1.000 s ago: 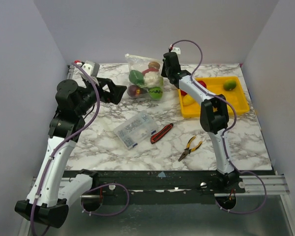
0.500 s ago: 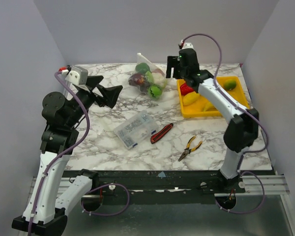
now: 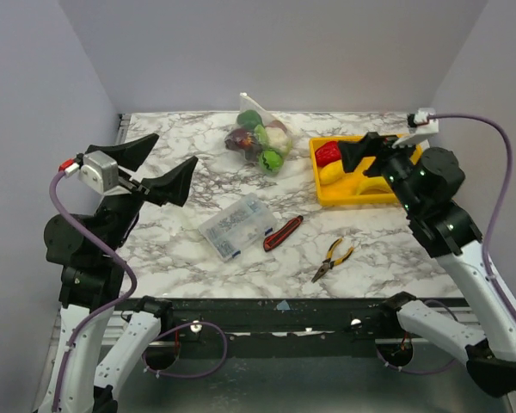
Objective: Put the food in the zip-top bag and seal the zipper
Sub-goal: Reset both arms
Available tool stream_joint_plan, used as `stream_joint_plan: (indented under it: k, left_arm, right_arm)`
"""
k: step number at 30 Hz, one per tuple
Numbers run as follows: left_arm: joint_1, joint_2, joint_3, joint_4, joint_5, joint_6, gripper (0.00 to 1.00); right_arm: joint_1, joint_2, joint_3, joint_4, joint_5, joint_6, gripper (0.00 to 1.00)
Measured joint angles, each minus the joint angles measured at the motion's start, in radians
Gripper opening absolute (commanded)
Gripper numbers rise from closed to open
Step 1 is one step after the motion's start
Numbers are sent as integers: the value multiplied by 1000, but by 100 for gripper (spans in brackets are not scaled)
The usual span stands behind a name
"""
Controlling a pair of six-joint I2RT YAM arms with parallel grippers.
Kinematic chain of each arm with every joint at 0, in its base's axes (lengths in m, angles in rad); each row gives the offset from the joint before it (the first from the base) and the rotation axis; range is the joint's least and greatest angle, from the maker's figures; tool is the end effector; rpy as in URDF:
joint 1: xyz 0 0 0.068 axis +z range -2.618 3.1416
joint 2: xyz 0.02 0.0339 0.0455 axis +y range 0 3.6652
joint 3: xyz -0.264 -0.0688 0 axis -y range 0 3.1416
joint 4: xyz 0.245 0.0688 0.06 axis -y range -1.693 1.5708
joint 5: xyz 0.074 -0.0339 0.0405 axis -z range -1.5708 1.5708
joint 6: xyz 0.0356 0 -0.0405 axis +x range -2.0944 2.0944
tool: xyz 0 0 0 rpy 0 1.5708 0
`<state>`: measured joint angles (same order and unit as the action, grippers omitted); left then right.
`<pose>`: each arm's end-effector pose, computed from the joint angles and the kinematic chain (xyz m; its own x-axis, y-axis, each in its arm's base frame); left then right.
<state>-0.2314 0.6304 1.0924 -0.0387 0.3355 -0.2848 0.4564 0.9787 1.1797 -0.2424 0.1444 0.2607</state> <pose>0.0921 -0.0338 0.4762 0.2408 -0.3293 -0.9130 0.6006 0.7895 -0.1264 0.1907 0.0879 0.4357 -0.1151 0.2277 -0.9669 -0.2871 0.9242 0.2518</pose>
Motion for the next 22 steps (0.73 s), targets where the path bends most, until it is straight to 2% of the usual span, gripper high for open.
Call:
stream_joint_plan:
  k: [7, 13, 22]
  left_arm:
    - [0, -63, -71, 113, -39, -3, 99]
    - [0, -107, -128, 164, -71, -19, 99]
    - [0, -139, -133, 168, -82, -35, 98]
  right_arm:
    - [0, -207, 10, -94, 81, 3, 100]
    - [0, -282, 18, -143, 177, 11, 100]
    - [0, -365, 6, -148, 202, 18, 100]
